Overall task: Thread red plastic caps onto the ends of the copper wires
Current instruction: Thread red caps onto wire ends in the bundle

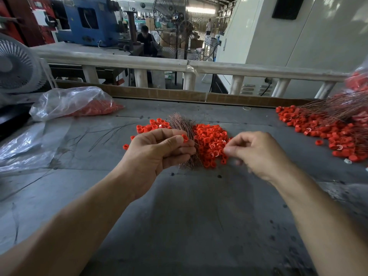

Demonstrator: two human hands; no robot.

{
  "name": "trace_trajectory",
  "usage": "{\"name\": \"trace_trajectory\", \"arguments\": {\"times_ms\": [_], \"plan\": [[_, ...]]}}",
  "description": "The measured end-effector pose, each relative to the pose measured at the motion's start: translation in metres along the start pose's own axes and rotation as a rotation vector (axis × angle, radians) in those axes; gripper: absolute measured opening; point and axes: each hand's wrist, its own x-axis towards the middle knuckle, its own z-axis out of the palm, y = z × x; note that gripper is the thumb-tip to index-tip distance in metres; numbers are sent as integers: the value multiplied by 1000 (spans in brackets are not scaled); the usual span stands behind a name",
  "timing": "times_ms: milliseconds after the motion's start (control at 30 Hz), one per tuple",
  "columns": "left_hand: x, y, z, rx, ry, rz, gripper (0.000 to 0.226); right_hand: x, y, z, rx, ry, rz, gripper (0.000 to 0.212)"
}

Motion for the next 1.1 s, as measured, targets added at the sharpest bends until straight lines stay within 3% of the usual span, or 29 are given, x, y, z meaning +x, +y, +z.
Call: {"name": "trace_trajectory", "arguments": {"times_ms": [100, 167, 567, 867, 1100], "plan": [[0, -1, 2, 6, -12, 0, 25, -7, -17, 8, 409, -106, -47, 9], [0, -2, 3, 12, -23, -5, 26, -13, -24, 17, 475, -156, -75, 7], [-1, -2, 3, -6, -28, 6, 35, -24, -29, 31, 370, -53, -250, 10], [-2, -2, 3, 11, -42, 14, 30, -24, -31, 34, 522, -64, -195, 10], [-2, -2, 4, 22, -51, 29, 24, -30, -38, 35, 346, 15, -385, 17]]}}
